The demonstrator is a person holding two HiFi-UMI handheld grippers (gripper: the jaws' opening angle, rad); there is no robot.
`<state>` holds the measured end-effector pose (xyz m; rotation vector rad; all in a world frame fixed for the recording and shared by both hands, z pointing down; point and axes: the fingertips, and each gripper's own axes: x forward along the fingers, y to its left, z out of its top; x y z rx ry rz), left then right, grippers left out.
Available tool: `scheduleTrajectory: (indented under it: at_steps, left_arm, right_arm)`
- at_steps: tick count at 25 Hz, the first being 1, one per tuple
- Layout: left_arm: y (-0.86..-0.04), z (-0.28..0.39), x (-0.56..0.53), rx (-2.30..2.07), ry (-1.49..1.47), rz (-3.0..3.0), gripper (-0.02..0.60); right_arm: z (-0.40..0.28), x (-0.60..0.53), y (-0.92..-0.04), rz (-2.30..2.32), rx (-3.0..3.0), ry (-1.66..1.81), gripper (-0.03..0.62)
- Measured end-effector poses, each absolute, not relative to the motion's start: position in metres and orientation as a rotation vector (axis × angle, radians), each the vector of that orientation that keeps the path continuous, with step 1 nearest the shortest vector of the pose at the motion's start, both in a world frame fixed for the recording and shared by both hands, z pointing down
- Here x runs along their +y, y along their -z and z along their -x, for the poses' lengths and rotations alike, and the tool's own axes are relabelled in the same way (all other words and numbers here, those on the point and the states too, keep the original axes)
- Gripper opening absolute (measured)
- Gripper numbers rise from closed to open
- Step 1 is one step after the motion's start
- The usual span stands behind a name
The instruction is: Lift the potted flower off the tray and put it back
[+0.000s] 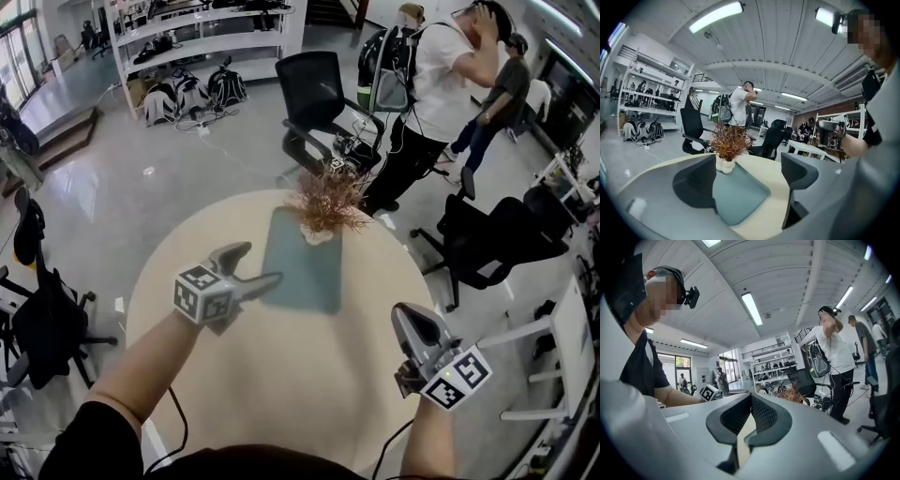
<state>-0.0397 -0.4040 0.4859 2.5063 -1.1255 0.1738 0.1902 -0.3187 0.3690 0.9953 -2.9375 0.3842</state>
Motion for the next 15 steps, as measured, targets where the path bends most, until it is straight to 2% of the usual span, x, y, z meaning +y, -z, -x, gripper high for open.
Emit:
scheduleTrajectory:
  at_steps: [5, 10, 15]
  left_arm:
    - [-0.53, 0.016, -0.463, -1.082, -0.231, -2.522, 0.505]
    - [-0.586, -0.005, -0.512, -1.024, -0.282, -2.508, 0.543]
    - [-0.626, -0.018, -0.556, -1.066, -0.425, -2.539, 0.554]
  right_arm:
    - [-0.191, -0.361, -0.393, -1.014, -2.936, -0.401, 0.015]
    - [-0.185, -0.386, -0.421, -1.014, -2.938, -0.429, 0.015]
    - [-0.19, -0.401, -0.45, -1.025, -2.925, -0.486, 0.015]
